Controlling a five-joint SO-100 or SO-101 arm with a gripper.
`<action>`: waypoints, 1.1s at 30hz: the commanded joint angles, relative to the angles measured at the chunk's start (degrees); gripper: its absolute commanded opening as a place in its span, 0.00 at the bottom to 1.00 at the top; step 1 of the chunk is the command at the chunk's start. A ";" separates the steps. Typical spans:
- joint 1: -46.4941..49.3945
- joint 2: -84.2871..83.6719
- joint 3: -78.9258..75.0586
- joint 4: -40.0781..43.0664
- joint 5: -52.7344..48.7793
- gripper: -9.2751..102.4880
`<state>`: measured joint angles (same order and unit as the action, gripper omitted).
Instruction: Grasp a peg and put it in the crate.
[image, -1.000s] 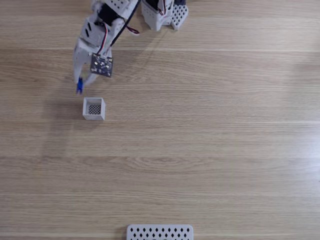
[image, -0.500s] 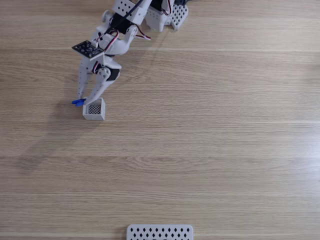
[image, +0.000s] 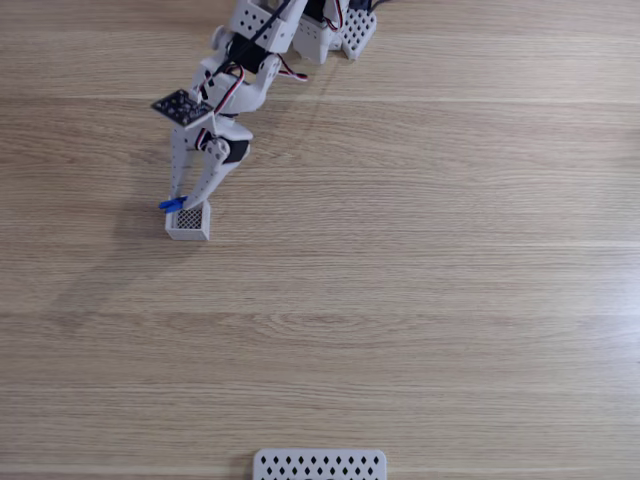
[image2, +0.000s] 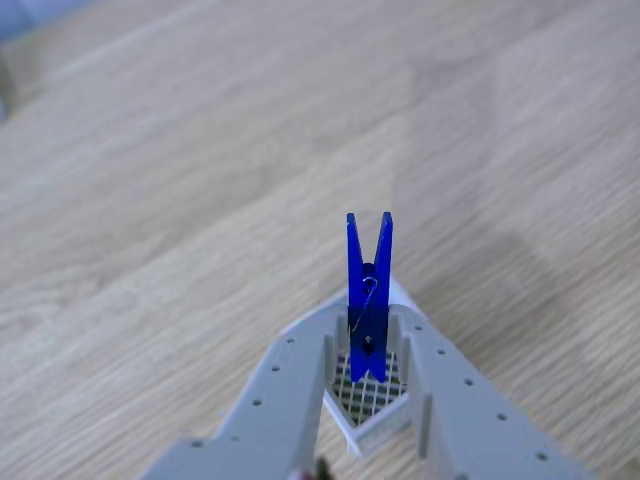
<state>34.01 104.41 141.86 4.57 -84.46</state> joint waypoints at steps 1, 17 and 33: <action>-0.70 0.00 -2.20 -1.93 0.00 0.07; 0.00 -0.09 -2.20 -1.85 0.09 0.21; -0.18 2.29 -2.11 -1.14 0.00 0.08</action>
<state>33.93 103.18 141.86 4.57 -84.46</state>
